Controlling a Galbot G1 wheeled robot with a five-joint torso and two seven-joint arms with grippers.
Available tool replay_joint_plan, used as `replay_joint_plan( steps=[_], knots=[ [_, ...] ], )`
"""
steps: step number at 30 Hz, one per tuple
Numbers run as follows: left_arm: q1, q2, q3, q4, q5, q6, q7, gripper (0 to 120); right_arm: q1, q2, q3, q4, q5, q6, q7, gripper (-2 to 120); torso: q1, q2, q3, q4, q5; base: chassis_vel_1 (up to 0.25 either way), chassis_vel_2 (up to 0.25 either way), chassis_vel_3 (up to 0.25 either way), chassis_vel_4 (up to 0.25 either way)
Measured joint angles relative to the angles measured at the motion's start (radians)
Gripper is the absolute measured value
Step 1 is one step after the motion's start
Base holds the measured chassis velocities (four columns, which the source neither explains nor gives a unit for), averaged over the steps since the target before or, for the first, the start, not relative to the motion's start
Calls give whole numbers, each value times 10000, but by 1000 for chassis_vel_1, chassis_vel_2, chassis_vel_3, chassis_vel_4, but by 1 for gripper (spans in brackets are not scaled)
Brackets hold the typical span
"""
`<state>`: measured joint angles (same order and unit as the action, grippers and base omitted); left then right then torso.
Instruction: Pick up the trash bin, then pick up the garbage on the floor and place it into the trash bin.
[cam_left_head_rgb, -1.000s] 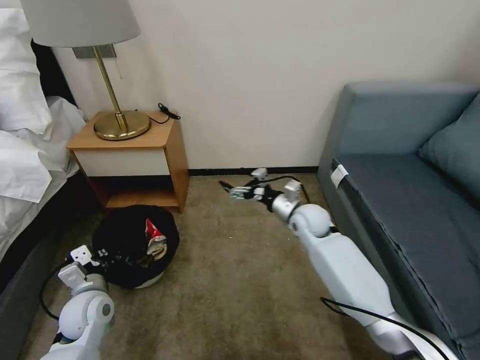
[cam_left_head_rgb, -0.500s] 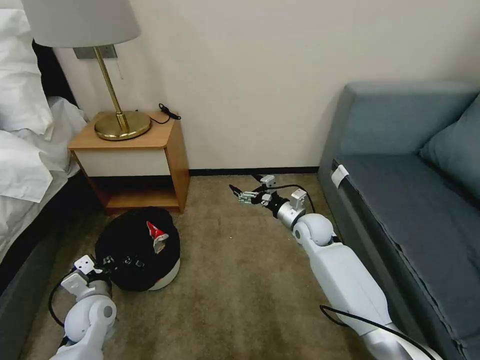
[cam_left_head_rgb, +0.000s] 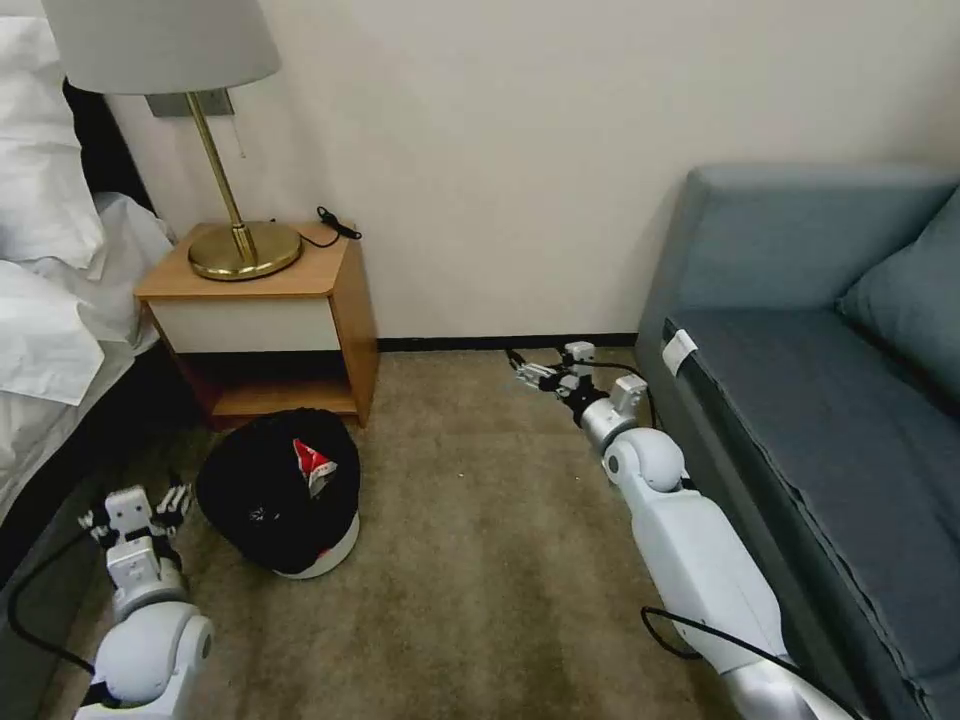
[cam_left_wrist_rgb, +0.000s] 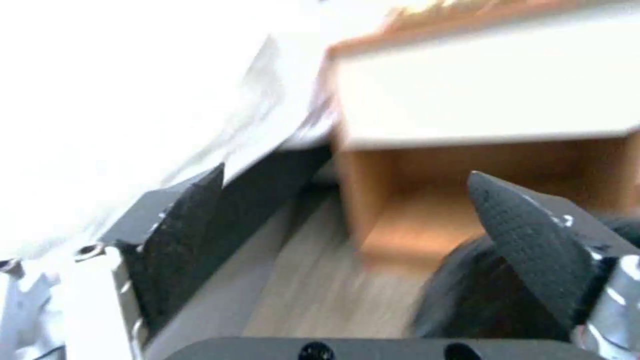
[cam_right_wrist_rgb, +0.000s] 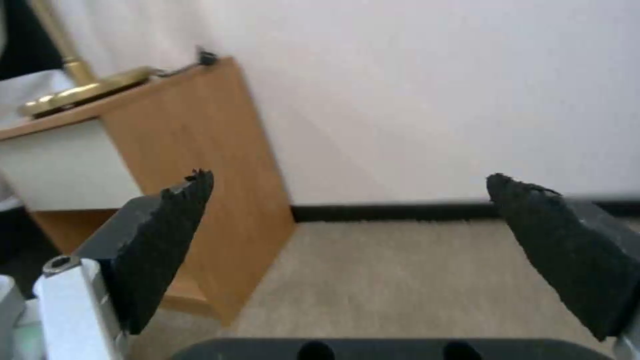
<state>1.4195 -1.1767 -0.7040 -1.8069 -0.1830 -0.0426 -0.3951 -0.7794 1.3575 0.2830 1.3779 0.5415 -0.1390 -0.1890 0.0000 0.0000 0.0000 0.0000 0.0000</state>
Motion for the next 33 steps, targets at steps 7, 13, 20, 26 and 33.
replay_joint_plan(
  steps=[7,13,20,26,33],
  knots=[
    [-349,373,674,-84,256,-1377,2050,100,-367,517,851,-85,495,-133,476,100,0,0,0,-2,-1,0,0,0,0],
    [-1435,61,1849,765,-210,-1712,3003,100,-388,1107,1252,-591,326,53,305,100,0,-1,1,-2,-2,0,0,0,0],
    [-2282,-468,2645,1469,-352,-1743,3097,100,-325,1896,1712,-1398,-98,407,34,100,0,-1,2,-1,-1,0,0,0,0],
    [-2376,-503,2718,1553,-286,-1674,3003,100,-306,2021,1814,-1566,-248,482,-8,100,0,0,2,0,0,0,0,0,0],
    [-2365,-501,2700,1551,-286,-1655,2977,100,-300,2011,1802,-1565,-251,483,-14,100,1,0,1,0,0,0,0,0,0]
  ],
)
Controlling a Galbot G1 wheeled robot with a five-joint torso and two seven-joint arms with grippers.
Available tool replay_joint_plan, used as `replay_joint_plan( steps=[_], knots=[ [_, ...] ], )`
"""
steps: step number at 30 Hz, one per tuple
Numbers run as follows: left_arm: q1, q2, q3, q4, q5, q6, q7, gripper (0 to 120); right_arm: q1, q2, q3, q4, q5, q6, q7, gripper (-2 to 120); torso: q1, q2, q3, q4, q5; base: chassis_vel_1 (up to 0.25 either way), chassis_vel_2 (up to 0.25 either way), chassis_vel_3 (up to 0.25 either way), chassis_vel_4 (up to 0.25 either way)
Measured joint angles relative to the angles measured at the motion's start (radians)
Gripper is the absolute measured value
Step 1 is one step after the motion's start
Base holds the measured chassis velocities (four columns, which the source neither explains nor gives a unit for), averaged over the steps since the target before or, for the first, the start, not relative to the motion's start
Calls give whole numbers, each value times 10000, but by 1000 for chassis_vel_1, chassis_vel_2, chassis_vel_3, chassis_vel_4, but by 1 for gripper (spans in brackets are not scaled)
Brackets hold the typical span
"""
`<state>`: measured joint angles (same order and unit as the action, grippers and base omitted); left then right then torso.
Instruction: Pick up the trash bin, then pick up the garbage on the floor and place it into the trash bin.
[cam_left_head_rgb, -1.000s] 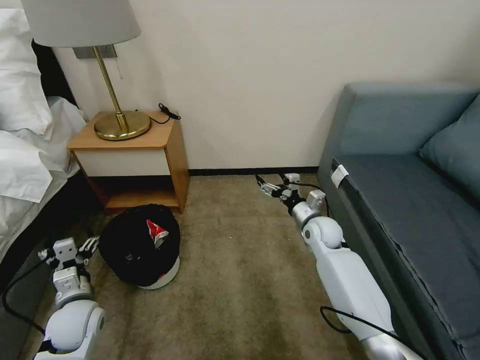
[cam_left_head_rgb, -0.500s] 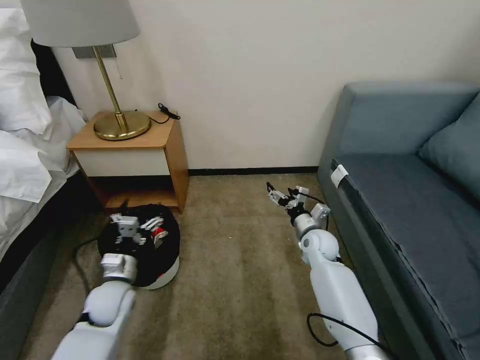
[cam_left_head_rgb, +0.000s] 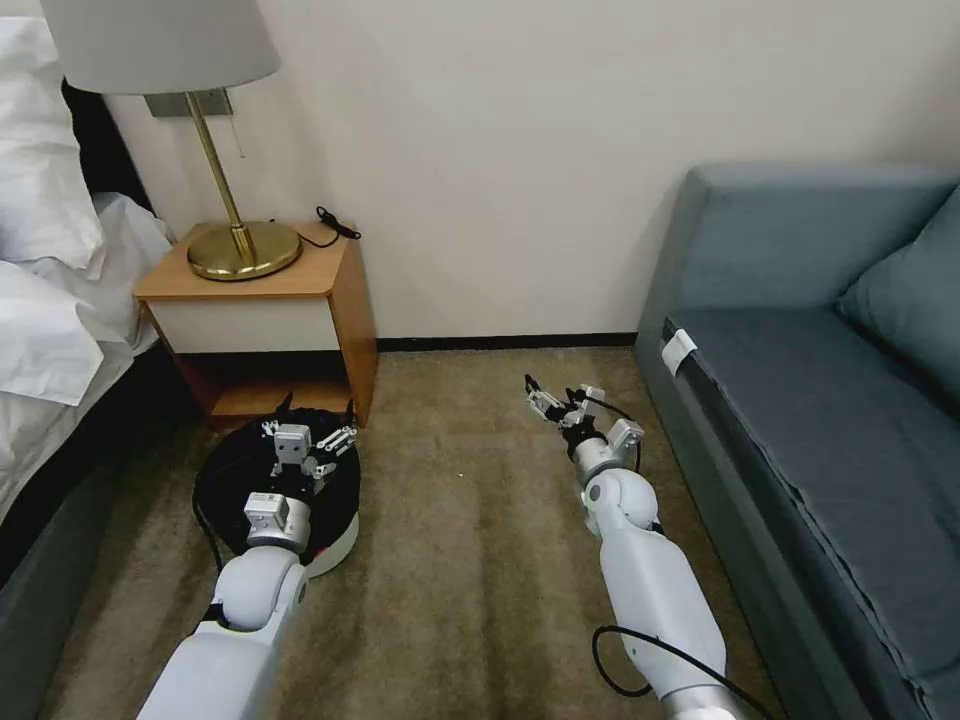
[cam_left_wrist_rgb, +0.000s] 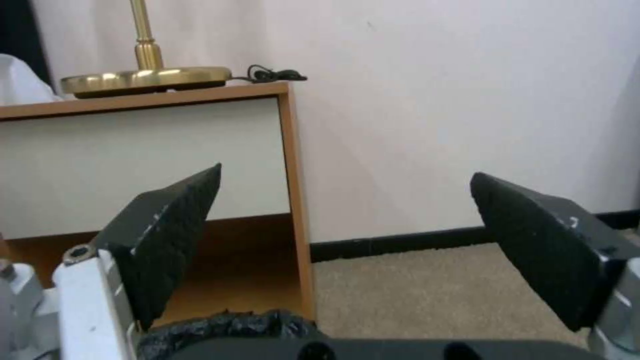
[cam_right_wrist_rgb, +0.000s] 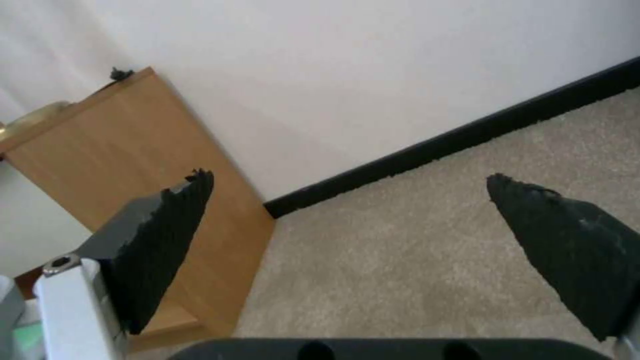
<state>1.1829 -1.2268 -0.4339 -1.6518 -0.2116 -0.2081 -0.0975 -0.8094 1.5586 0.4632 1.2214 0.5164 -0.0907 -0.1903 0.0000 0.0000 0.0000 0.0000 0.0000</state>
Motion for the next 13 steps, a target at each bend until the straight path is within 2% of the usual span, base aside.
replay_joint_plan(
  steps=[13],
  knots=[
    [19,5,-21,-12,-3,20,-18,100,7,-17,-20,21,1,1,-9,100,0,0,0,0,0,0,0,0,0]
  ],
)
